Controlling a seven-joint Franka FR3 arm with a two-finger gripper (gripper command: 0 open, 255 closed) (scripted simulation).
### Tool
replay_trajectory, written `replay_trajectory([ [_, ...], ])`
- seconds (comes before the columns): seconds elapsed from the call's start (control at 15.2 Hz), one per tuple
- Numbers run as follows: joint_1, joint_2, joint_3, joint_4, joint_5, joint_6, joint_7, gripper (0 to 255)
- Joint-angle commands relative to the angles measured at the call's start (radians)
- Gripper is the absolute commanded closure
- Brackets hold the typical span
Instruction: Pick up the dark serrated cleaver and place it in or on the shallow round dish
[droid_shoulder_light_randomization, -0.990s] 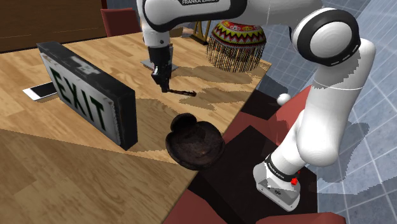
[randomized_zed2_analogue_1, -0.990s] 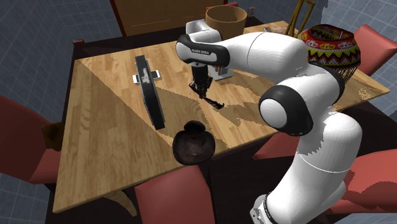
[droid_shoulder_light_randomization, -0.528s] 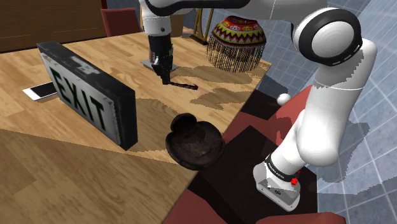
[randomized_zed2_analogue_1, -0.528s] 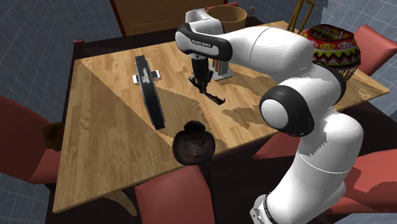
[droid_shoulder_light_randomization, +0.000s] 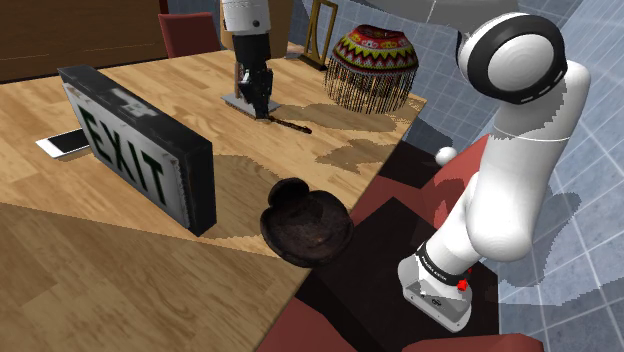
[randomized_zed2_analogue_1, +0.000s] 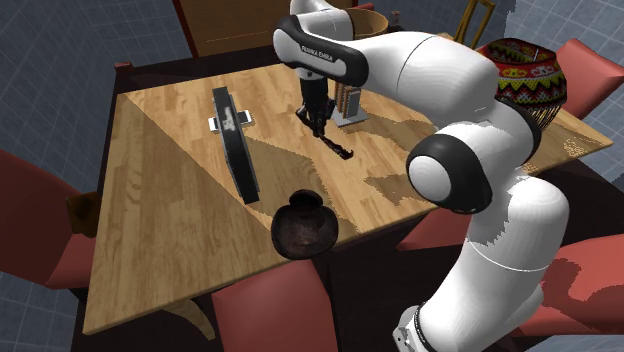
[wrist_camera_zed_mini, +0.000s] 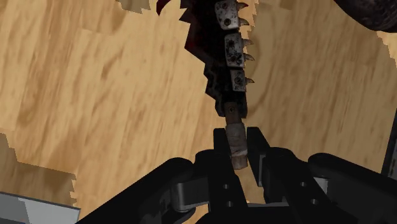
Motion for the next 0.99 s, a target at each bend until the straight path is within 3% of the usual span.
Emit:
replay_trajectory([
  [0.0,0.0,0.002,0.0,0.032,0.0,-0.03,0.001,255],
  [0.33,0.002,0.014,0.001,0.103,-0.001,-0.089,0.004,255],
  [0.92,0.077,-0.234,0.064,-0.246,0.067,0.025,0.143,255],
])
